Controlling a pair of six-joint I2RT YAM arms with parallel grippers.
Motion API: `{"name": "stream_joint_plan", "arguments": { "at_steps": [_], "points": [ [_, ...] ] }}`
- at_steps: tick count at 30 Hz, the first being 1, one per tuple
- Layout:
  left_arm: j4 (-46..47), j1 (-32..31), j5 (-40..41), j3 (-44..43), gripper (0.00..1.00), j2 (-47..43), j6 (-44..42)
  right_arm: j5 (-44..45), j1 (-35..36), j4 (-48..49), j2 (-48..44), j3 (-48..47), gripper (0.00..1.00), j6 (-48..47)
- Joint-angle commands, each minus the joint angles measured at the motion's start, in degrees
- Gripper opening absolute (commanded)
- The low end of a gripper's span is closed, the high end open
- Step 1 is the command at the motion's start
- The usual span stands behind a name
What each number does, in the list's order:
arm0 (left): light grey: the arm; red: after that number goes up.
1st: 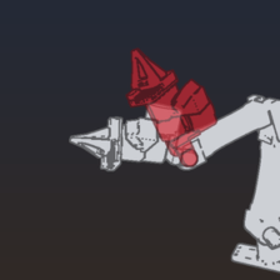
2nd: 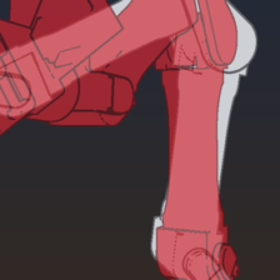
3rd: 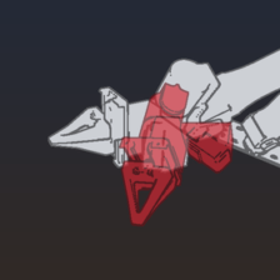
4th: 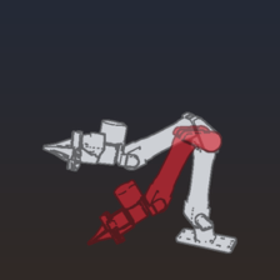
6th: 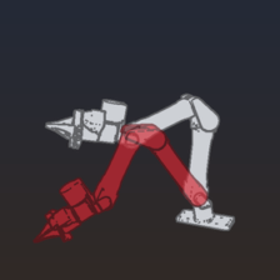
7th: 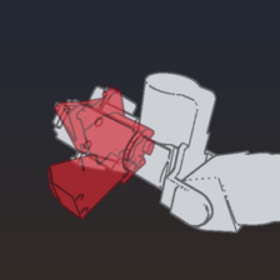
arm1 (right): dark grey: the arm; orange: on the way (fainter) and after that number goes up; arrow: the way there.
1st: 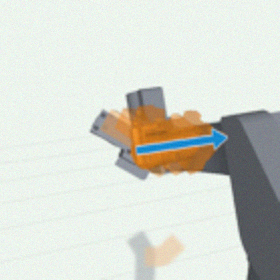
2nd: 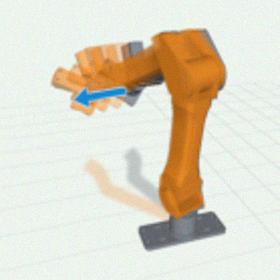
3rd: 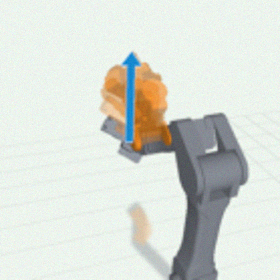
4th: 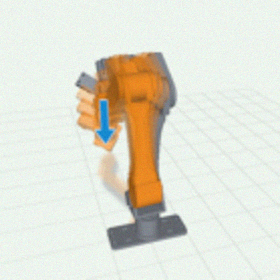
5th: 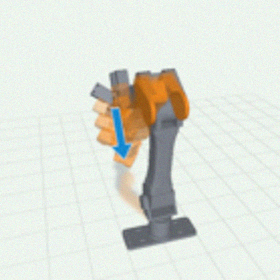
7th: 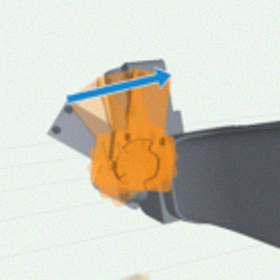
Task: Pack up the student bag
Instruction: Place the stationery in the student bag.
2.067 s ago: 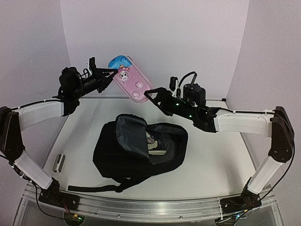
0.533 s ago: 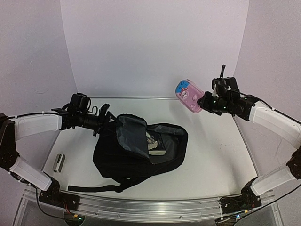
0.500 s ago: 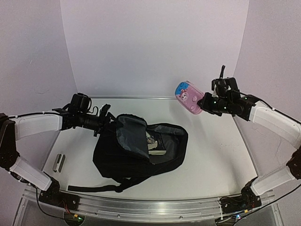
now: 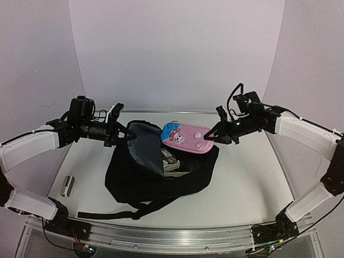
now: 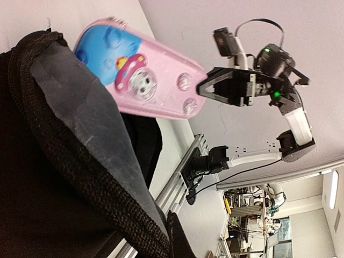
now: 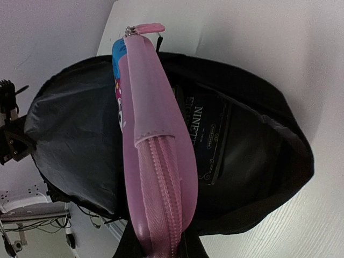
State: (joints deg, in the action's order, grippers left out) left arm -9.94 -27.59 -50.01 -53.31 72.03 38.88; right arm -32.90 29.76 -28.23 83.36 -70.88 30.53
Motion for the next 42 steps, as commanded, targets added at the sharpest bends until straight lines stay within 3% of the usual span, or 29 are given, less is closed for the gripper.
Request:
{"name": "stream_joint_plan", "arguments": {
  "at_steps": [1, 13, 23, 32, 42],
  "points": [
    [3.23, 0.08, -2.69, -3.61, 0.0, -3.55, -2.18, -12.1, 0.27, 1.04, 2.62, 0.09, 0.0, -2.12],
    [4.2, 0.08, -2.91, -4.48, 0.0, -4.47, -2.92, -14.87, 1.47, -3.51, 5.74, 0.77, 0.0, -6.13],
    [4.47, 0.07, -7.94, -8.9, 0.0, -0.04, -4.59, -15.22, 9.12, -3.11, 16.59, -8.14, 0.0, -9.02],
    [7.4, -0.65, -8.7, -9.78, 0.0, 1.51, -4.21, -14.34, 15.94, 4.08, 28.25, -19.11, 0.0, -5.31],
    [13.17, -2.12, -8.3, -10.5, 0.0, 3.47, -2.4, -14.82, 20.65, 21.31, 32.66, -16.31, 0.0, 6.88]
  ]
}}
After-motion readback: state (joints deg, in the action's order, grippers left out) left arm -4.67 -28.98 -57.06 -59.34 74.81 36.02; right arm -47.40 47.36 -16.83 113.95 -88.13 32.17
